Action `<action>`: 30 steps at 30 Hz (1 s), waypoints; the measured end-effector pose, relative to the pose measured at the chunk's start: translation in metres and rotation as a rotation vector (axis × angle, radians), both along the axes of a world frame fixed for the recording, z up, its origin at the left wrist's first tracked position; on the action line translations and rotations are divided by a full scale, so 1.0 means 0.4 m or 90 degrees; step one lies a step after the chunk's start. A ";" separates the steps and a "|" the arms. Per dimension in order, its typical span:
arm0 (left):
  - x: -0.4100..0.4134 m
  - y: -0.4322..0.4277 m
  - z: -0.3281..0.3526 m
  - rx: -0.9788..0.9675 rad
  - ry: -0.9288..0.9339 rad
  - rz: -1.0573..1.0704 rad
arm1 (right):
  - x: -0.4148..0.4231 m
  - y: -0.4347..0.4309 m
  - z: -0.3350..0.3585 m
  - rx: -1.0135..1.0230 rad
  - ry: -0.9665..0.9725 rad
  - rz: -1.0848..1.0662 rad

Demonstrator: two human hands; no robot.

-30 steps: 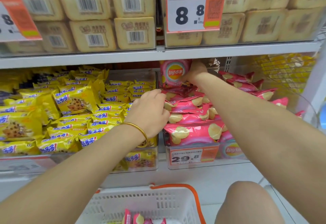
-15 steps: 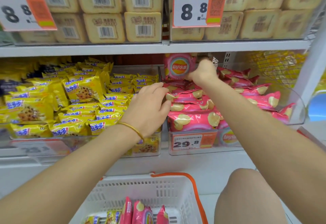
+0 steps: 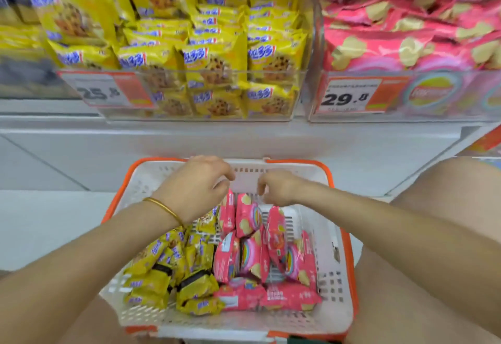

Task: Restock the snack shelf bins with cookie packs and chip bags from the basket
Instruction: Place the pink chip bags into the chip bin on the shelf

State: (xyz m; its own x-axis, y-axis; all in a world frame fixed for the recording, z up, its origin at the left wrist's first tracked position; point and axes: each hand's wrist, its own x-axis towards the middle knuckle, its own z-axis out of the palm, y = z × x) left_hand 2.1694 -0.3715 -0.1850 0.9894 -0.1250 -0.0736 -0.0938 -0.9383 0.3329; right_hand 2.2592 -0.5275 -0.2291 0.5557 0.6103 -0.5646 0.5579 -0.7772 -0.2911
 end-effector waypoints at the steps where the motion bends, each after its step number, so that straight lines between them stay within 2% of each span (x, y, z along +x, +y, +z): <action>1: -0.001 0.009 -0.011 0.004 0.006 0.006 | 0.003 0.003 -0.064 -0.046 0.023 0.000; 4: 0.007 0.021 -0.030 0.012 0.024 0.010 | -0.020 0.005 -0.245 -0.159 0.117 0.001; 6: 0.016 0.024 -0.040 0.001 0.026 0.015 | -0.040 0.005 -0.317 -0.195 0.125 0.002; 9: 0.022 0.022 -0.055 -0.005 0.047 0.014 | -0.042 -0.003 -0.344 -0.210 0.088 0.006; 11: 0.020 0.016 -0.066 -0.002 0.061 0.009 | -0.014 -0.007 -0.323 -0.195 0.113 -0.062; 16: 0.010 -0.016 -0.098 0.019 0.145 -0.014 | 0.066 -0.047 -0.146 -0.013 0.221 -0.257; 20: -0.005 -0.043 -0.108 -0.079 0.198 0.017 | 0.049 -0.107 -0.020 0.181 0.330 -0.342; 24: -0.015 -0.060 -0.093 -0.016 0.121 -0.107 | 0.008 -0.145 0.061 0.341 0.469 -0.498; 30: -0.014 -0.076 0.002 -0.235 0.022 -0.116 | 0.000 -0.221 0.127 0.439 0.600 -0.674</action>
